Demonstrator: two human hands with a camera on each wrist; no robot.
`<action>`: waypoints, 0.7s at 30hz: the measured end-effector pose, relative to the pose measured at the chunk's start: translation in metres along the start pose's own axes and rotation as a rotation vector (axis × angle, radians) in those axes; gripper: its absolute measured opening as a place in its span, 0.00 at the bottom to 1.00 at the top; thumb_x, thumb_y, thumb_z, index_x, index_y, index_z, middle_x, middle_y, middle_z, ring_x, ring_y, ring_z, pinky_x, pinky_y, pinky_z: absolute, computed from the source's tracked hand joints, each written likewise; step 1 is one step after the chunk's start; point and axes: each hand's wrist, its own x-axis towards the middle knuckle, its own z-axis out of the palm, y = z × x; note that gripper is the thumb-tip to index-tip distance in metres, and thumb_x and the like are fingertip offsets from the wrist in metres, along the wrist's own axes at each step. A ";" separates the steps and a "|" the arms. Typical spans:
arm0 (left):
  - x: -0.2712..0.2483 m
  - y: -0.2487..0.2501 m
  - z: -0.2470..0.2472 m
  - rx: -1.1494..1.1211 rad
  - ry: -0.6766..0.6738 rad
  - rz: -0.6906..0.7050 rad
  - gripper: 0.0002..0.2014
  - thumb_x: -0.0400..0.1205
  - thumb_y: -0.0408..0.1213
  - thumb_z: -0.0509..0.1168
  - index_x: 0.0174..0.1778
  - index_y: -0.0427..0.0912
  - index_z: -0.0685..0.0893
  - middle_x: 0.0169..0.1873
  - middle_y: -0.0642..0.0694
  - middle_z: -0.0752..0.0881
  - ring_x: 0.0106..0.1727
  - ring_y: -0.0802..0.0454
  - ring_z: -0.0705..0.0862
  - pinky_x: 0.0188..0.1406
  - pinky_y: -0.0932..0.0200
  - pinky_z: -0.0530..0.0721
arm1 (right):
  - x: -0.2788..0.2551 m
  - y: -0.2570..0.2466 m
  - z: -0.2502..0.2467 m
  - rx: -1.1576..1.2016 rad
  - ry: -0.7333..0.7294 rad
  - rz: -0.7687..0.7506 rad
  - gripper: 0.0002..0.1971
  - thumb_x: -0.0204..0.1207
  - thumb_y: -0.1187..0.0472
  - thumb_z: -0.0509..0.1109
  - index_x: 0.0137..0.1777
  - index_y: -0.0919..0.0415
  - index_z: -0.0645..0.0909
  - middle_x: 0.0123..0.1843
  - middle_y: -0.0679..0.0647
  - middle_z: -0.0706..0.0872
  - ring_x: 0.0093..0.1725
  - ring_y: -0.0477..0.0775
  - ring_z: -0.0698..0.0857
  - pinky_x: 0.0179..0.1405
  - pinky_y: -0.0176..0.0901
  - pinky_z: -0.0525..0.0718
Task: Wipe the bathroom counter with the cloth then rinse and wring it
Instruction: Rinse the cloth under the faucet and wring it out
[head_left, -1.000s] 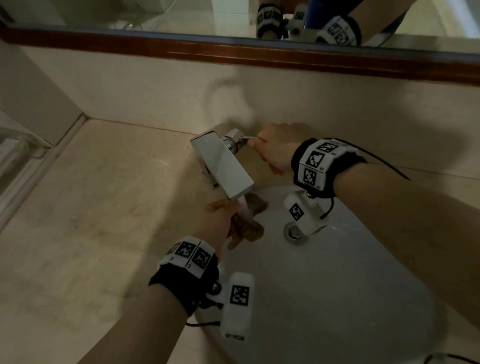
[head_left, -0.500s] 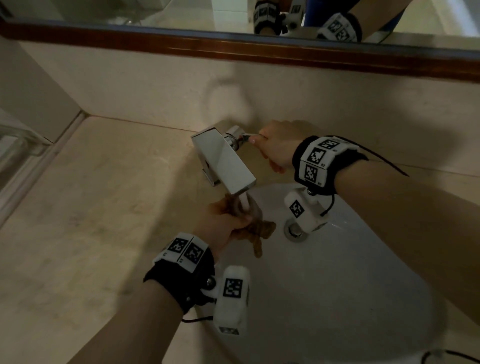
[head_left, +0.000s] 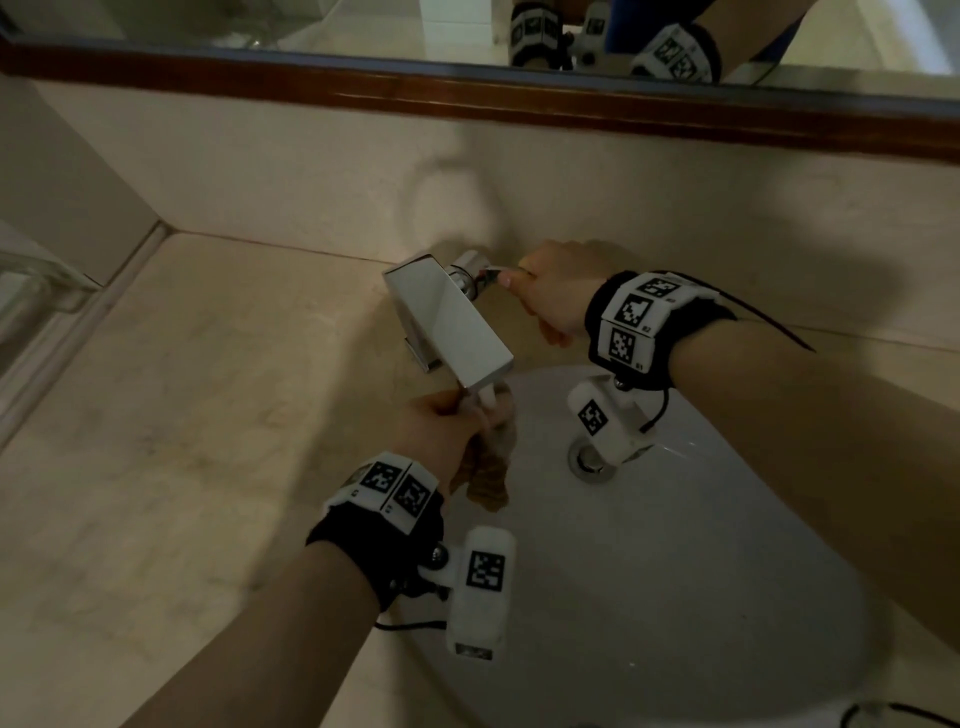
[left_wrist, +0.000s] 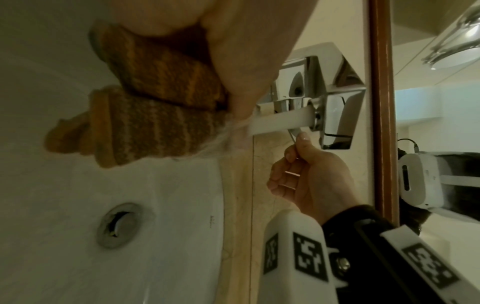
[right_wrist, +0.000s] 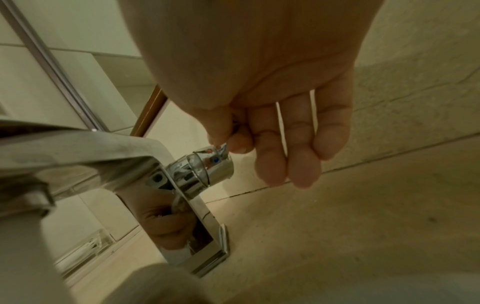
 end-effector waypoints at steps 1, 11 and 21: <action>0.000 0.001 0.001 0.003 0.002 -0.018 0.04 0.83 0.31 0.66 0.50 0.36 0.85 0.15 0.47 0.78 0.10 0.57 0.74 0.12 0.69 0.72 | 0.000 0.000 0.000 0.002 0.003 0.000 0.24 0.86 0.47 0.54 0.35 0.63 0.77 0.29 0.61 0.86 0.29 0.62 0.86 0.45 0.55 0.88; 0.003 0.004 -0.001 0.021 -0.061 -0.058 0.12 0.82 0.33 0.67 0.31 0.38 0.78 0.23 0.43 0.80 0.26 0.46 0.78 0.31 0.55 0.81 | -0.002 0.000 0.000 0.039 -0.012 -0.002 0.24 0.86 0.48 0.54 0.38 0.65 0.78 0.31 0.65 0.87 0.29 0.62 0.86 0.43 0.54 0.88; 0.005 0.011 -0.012 0.132 -0.307 -0.093 0.07 0.77 0.20 0.68 0.41 0.35 0.86 0.36 0.43 0.88 0.43 0.48 0.86 0.49 0.55 0.85 | -0.004 -0.002 -0.001 -0.004 -0.021 0.009 0.25 0.87 0.49 0.53 0.42 0.69 0.80 0.32 0.66 0.87 0.27 0.60 0.83 0.34 0.43 0.81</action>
